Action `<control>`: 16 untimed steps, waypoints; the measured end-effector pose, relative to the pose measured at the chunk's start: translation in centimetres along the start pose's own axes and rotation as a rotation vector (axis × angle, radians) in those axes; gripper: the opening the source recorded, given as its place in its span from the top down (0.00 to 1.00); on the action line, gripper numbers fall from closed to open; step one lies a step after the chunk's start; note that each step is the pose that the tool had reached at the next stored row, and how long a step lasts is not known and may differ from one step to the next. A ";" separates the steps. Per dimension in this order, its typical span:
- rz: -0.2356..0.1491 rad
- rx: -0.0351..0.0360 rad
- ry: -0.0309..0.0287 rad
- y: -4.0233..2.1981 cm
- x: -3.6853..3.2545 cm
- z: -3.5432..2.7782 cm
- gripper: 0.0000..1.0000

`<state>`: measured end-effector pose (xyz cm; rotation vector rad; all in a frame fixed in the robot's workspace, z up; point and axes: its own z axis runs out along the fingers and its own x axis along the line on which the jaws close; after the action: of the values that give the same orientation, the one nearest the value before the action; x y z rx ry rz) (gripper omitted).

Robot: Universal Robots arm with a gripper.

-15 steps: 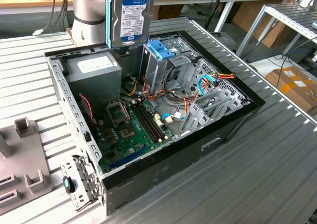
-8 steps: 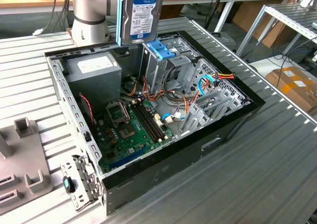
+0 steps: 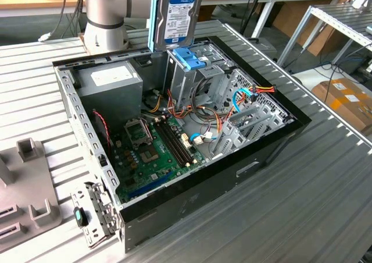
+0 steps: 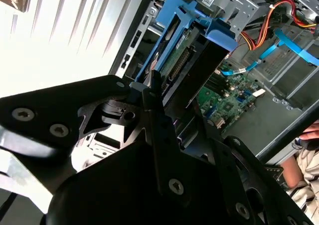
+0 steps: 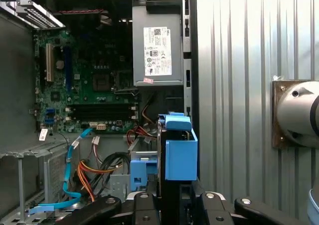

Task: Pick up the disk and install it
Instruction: 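Pick up the disk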

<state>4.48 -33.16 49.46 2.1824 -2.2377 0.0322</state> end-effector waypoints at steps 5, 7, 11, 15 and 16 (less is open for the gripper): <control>0.000 0.0000 0.0001 -2.33 -0.20 0.00 0.65; 0.000 0.0000 0.0001 -3.22 -0.27 0.01 0.65; 0.000 0.0000 0.0001 -4.87 -0.38 0.01 0.65; 0.000 0.0000 0.0000 -7.05 -0.52 0.03 0.65; 0.000 0.0000 0.0001 -7.06 -0.51 0.02 0.65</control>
<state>11.56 -32.82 49.45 2.1823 -2.2377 0.0323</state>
